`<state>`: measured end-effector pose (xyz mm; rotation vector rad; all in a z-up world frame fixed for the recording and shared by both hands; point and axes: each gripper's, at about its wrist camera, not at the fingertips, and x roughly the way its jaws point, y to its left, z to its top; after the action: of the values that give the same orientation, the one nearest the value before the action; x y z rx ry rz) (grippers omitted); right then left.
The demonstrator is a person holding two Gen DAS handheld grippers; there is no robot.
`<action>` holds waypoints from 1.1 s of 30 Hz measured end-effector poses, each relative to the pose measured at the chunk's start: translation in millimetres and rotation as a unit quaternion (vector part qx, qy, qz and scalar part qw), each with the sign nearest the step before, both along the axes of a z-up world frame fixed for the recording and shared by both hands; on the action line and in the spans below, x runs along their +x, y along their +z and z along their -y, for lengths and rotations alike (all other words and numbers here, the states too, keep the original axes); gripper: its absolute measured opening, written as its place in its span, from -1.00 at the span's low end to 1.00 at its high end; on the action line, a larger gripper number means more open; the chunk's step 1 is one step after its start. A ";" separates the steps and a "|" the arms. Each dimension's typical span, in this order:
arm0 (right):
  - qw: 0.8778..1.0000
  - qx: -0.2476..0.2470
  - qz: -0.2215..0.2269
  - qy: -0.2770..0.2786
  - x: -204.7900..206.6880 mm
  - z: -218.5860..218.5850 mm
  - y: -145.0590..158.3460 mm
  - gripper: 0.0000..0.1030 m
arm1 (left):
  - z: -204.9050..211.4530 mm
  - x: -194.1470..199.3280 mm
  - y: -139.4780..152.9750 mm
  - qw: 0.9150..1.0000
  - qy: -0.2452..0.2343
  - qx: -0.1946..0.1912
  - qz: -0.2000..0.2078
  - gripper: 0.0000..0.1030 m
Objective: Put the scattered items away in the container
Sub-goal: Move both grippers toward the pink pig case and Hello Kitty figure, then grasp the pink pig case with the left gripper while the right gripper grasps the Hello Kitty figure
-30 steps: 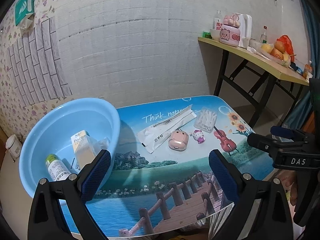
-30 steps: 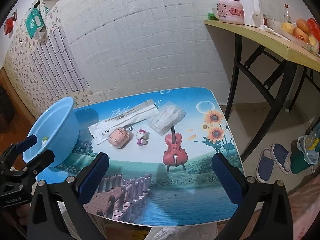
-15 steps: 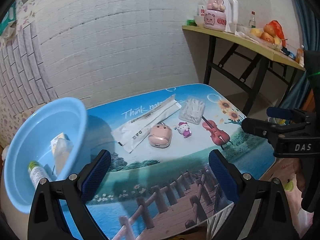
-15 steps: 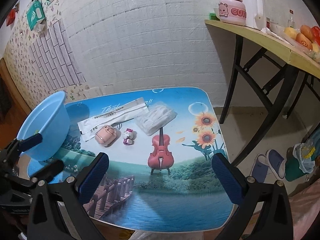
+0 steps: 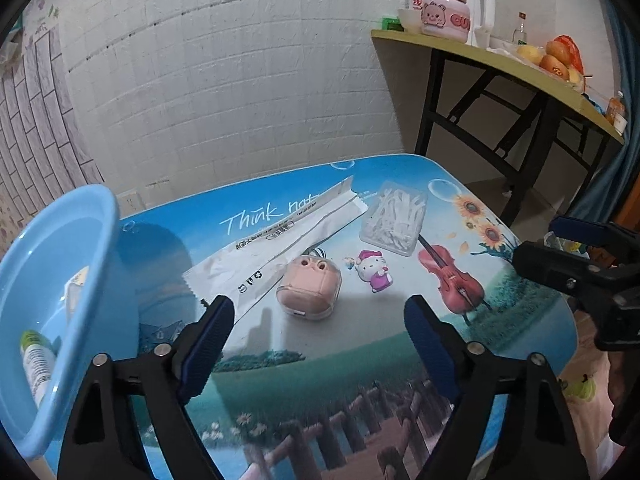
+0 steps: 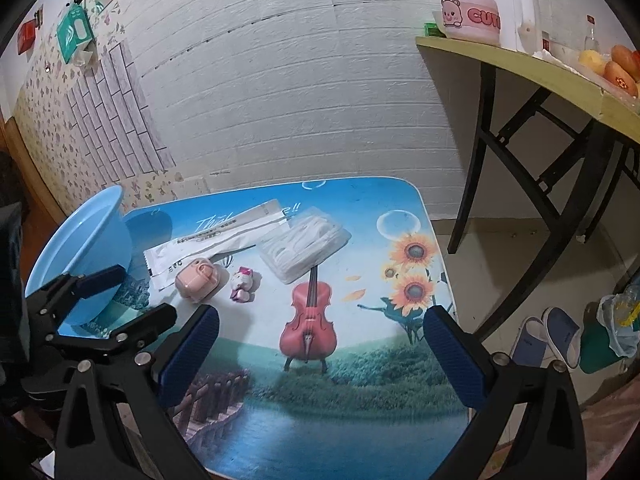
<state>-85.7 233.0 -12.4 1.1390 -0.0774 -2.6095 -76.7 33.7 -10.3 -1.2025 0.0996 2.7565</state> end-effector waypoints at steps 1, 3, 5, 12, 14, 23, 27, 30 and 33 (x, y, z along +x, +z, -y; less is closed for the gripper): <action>1.000 -0.002 0.001 0.000 -1.6 -0.4 -1.1 0.94 | -0.2 -2.0 -1.9 1.000 0.000 0.000 0.002 0.60; 1.000 -0.003 0.004 0.003 -4.7 -0.6 -3.8 0.93 | -0.1 -7.1 -6.1 1.000 -0.002 -0.001 0.006 0.57; 1.000 -0.004 0.006 0.005 -7.4 -0.3 -6.7 0.93 | -0.6 -10.9 -7.8 1.000 -0.005 -0.002 0.005 0.56; 1.000 -0.010 0.016 0.011 -14.4 0.2 -15.9 0.92 | -2.8 -25.5 -11.4 1.000 -0.026 -0.006 0.002 0.45; 1.000 -0.011 0.017 0.010 -16.2 -0.3 -17.8 0.92 | -3.6 -29.8 -14.1 1.000 -0.030 -0.011 0.003 0.44; 1.000 -0.012 0.026 0.013 -22.0 2.5 -23.9 0.92 | -3.7 -43.4 -26.0 0.999 -0.047 -0.012 0.023 0.18; 0.999 -0.011 0.031 0.013 -24.8 4.7 -27.5 0.92 | -3.6 -47.0 -29.1 0.998 -0.052 -0.013 0.025 0.17; 0.999 -0.011 0.035 0.014 -25.7 6.7 -29.4 0.92 | -3.8 -49.8 -32.3 0.998 -0.051 -0.021 0.028 -0.03; 0.999 -0.011 0.040 0.015 -28.3 8.5 -31.1 0.80 | -0.5 -52.3 -34.4 0.998 -0.048 -0.019 0.029 -0.13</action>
<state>-114.0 224.6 -43.5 1.2265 -0.1060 -2.5307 -129.0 34.2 -44.7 -1.2529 0.1995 2.6467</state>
